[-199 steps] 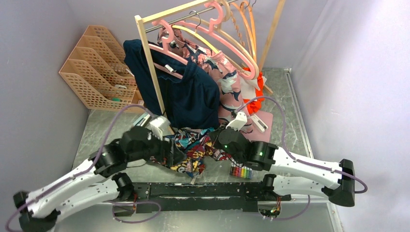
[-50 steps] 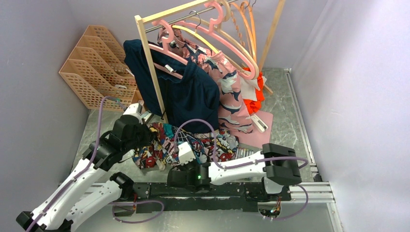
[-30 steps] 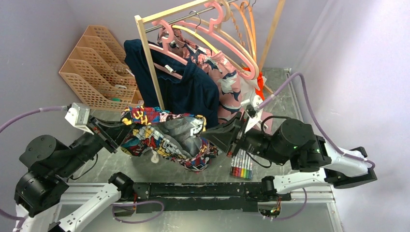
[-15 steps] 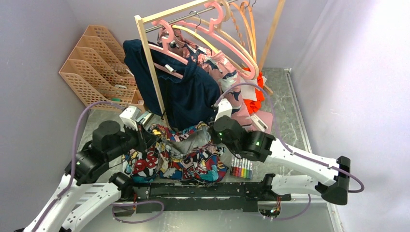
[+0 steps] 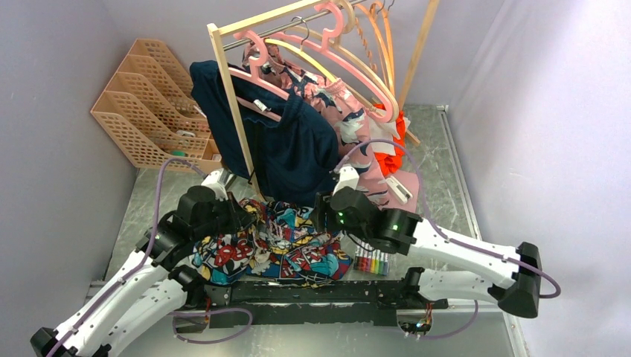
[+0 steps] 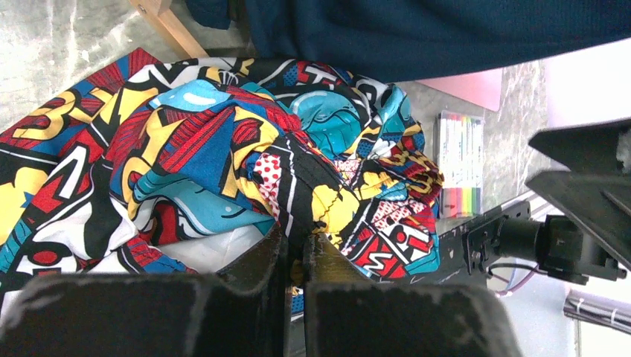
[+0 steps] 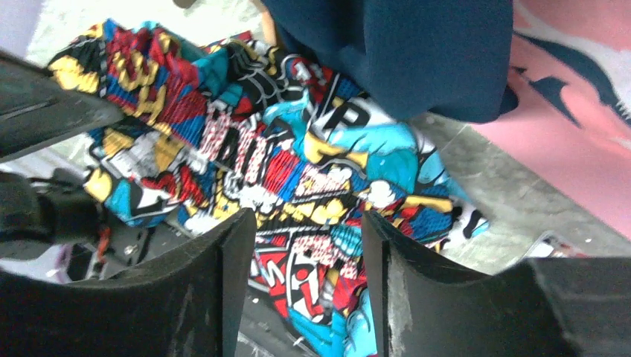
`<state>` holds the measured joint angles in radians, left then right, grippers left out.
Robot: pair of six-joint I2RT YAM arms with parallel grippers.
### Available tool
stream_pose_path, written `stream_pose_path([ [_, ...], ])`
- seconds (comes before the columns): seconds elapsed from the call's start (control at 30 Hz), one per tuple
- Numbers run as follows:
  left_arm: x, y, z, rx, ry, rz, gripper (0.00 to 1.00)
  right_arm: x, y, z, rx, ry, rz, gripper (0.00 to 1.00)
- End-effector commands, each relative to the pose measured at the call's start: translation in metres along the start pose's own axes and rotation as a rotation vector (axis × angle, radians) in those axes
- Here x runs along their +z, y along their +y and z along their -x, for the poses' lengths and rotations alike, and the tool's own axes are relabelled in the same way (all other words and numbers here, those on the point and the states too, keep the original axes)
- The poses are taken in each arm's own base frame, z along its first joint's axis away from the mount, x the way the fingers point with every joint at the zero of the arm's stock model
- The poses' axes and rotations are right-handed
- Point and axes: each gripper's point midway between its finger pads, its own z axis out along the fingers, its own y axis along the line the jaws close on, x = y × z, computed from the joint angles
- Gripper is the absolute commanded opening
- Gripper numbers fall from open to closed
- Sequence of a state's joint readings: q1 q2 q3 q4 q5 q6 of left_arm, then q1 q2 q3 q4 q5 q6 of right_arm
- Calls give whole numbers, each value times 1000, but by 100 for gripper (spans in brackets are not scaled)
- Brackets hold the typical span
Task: Place the shorts on the hanger
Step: Adjust the shorts at the center of the board.
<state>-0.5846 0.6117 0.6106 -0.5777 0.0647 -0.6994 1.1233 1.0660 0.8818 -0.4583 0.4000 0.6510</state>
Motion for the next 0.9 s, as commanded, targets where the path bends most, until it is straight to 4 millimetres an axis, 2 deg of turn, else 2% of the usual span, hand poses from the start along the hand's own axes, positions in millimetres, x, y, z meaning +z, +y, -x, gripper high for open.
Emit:
stream_pose_path([
  [0.0, 8, 0, 13, -62, -80, 0, 7, -15, 4, -26, 78, 90, 74, 59],
  [0.1, 10, 2, 13, -68, -82, 7, 7, -19, 5, -53, 85, 168, 79, 62],
  [0.17, 11, 4, 13, -68, -81, 17, 7, -20, 2, -74, 58, 218, 47, 68],
  [0.23, 11, 6, 12, -65, -80, 25, 7, -19, -5, -93, 41, 257, 1, 74],
  [0.3, 10, 7, 12, -65, -82, 31, 7, -14, -16, -108, 41, 272, -62, 75],
  [0.37, 10, 8, 13, -67, -86, 39, 7, -8, -27, -115, 64, 254, -121, 74],
  [0.6, 4, 11, 14, -66, -92, 60, 7, 14, -42, -107, 152, 142, -202, 66],
  [0.73, 2, 10, 16, -64, -92, 63, 7, 20, -42, -92, 207, 51, -215, 67],
  [0.87, 1, 10, 17, -59, -93, 61, 7, 18, -41, -79, 248, -16, -197, 69],
])
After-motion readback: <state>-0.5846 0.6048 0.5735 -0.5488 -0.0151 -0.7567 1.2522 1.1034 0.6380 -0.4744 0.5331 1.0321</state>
